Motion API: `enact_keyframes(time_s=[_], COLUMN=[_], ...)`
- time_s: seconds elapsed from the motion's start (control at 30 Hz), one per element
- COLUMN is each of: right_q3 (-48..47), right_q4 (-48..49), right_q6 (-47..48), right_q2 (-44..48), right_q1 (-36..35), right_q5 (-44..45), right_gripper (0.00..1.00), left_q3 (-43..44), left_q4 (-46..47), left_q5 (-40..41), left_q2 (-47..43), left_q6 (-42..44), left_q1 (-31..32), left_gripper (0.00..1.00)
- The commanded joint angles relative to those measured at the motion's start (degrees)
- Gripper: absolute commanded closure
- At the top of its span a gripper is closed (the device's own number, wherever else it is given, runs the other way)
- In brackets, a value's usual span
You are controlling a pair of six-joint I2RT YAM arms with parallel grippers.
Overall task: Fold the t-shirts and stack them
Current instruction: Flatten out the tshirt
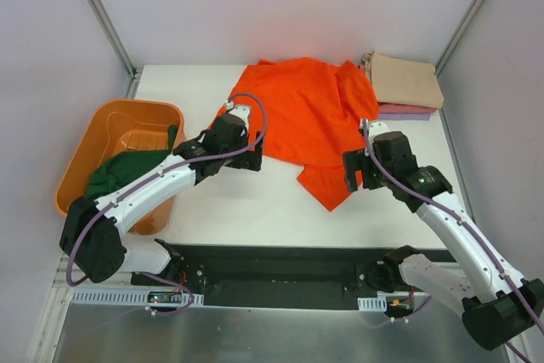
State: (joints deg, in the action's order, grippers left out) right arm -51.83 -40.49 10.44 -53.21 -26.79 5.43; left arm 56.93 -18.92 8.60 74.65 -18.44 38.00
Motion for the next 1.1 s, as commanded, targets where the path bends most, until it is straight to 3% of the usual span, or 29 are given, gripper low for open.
enact_keyframes(time_s=[0.0,0.1,0.23,0.43,0.6,0.8,1.07], right_q3=[1.99,4.37,4.46,1.74,-0.2,2.87,11.13], right_q4=[9.53,15.17,20.35,25.46,23.09,22.21,21.86], right_q6=[-5.16,-6.57,-10.17,-14.91,-17.02,-18.69,-22.12], right_q2=[0.83,-1.71,-8.91,-23.67,-32.91,-35.12,-30.82], right_q1=[-0.2,-0.11,-0.29,-0.81,-0.9,0.59,8.84], right_q5=[-1.1,-9.8,-14.82,-15.19,-16.42,-14.57,-16.68], right_gripper=[0.04,0.04,0.04,0.04,0.04,0.04,0.04], left_q3=[3.71,6.25,13.19,28.13,33.6,32.03,19.12], left_q4=[0.54,1.95,3.8,3.01,1.25,-1.03,-1.47], left_q5=[3.08,2.92,0.81,-2.54,-1.57,-2.54,-8.51], left_q2=[1.54,4.26,13.73,32.72,41.18,44.62,37.95], left_q6=[-4.5,-5.64,-7.49,-9.33,-9.78,-9.86,-11.97], left_q1=[-2.92,-6.17,-10.83,-16.81,-18.75,-18.75,-18.31], left_gripper=[0.01,0.01,0.01,0.01,0.01,0.01,0.01])
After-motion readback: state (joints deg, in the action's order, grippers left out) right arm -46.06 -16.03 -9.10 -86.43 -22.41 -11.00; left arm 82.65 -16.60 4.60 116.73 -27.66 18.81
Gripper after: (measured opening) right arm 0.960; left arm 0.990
